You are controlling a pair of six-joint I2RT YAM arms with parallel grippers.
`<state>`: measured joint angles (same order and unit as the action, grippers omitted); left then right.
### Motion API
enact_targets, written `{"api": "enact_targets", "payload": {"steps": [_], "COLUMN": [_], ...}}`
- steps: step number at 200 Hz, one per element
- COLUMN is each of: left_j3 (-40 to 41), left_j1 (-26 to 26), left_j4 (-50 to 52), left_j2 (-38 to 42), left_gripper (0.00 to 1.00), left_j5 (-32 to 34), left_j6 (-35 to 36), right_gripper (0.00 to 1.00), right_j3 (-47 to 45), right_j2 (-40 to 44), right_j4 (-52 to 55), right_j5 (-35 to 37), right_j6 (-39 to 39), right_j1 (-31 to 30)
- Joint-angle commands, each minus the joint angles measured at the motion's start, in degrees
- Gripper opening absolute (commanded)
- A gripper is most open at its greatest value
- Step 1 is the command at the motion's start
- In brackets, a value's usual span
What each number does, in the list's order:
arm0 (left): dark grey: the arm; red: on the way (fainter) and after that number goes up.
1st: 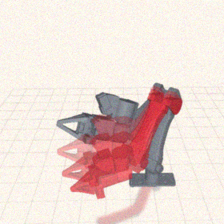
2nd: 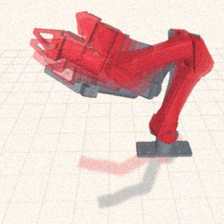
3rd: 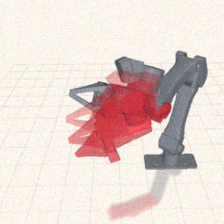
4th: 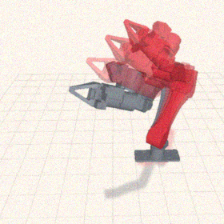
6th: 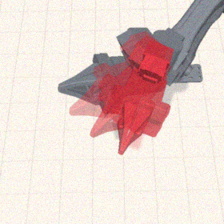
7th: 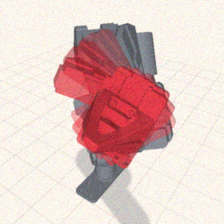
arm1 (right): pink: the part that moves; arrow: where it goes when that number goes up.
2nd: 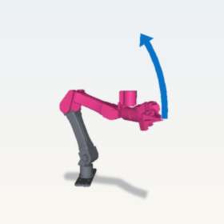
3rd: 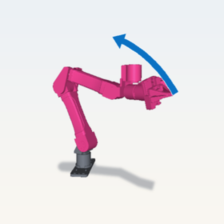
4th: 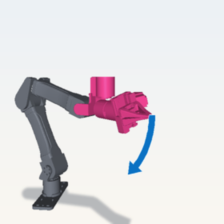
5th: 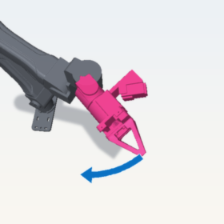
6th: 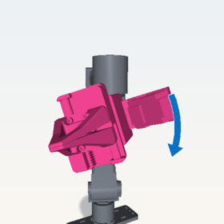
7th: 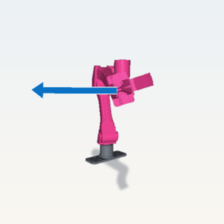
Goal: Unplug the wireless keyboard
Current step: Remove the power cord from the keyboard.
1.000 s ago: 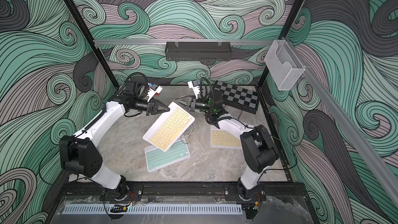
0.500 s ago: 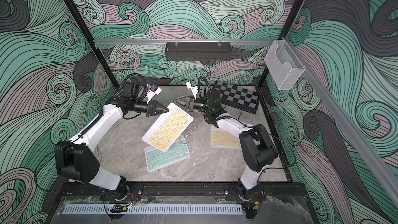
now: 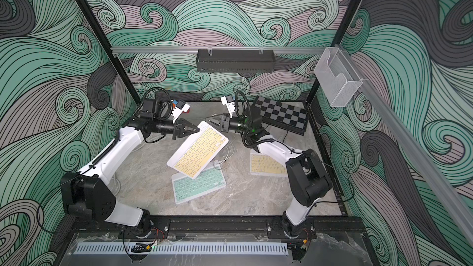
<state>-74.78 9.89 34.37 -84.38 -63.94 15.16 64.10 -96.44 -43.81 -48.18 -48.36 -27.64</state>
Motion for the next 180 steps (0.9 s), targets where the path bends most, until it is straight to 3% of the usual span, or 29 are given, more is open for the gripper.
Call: {"api": "enact_targets", "payload": {"steps": [1,56,120,180], "left_j3": [2.1,1.0,1.1,6.2], "left_j1": [-3.1,-3.5,-3.8,-3.6], "left_j4": [8.5,11.2,11.9,-0.7], "left_j2": [0.6,-0.3,-0.2,2.0], "left_gripper": [0.00,0.00,0.00,0.00], "left_j5": [1.5,1.9,2.0,0.5], "left_j6": [0.4,1.8,1.8,-10.4], "right_gripper": [0.00,0.00,0.00,0.00], "right_j3": [1.2,2.5,-0.1,-1.5], "right_j2": [5.1,6.3,7.4,6.6], "right_j4": [-9.2,-4.2,-6.1,-11.4], "right_j5": [13.7,10.0,14.4,17.2], "right_j6": [-0.8,2.4,-1.9,-3.9], "right_j1": [5.3,7.1,11.0,10.9]}}
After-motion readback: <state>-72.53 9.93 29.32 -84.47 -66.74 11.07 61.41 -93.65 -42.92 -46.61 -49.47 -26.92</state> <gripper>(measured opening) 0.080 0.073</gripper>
